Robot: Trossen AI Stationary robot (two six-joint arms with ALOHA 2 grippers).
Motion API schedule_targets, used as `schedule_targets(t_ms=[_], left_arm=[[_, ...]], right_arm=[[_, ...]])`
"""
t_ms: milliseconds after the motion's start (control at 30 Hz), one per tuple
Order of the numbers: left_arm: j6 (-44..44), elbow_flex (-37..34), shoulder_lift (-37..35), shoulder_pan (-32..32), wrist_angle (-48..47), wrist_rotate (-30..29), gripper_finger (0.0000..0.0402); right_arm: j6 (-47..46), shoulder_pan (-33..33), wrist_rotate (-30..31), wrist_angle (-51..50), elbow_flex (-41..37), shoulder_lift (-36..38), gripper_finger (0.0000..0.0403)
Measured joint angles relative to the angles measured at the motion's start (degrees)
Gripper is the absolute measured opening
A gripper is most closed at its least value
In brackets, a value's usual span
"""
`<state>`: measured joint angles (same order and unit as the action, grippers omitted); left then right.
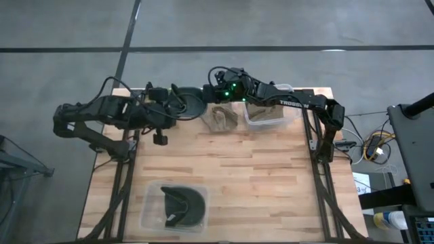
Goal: Pick & Place hat
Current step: Put the green cap into the bottom transparent bin
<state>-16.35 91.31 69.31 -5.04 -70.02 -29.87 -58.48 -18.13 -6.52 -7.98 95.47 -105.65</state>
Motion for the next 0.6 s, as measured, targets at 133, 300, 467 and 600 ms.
schedule_targets(t_ms=[133, 300, 467, 600], left_arm=[[1.8, 1.6, -0.1, 0.0, -0.1, 3.4, 0.0036], [5.7, 2.2, -0.2, 0.0, -1.7, 3.0, 0.0050], [6.3, 6.9, -1.0, -0.1, -1.5, -1.1, 0.0059], [6.0, 11.3, -1.0, -0.1, -1.3, -5.0, 0.0060]], right_arm=[[0.4, -0.1, 2.5, 0.0, -0.1, -0.3, 0.0010], [0.2, -0.1, 1.7, 1.3, 0.0, -0.1, 0.0010], [1.5, 1.4, 0.5, 1.1, 0.0, -0.1, 0.0009], [1.2, 4.5, 0.1, 1.4, 0.0, -0.1, 0.0009]])
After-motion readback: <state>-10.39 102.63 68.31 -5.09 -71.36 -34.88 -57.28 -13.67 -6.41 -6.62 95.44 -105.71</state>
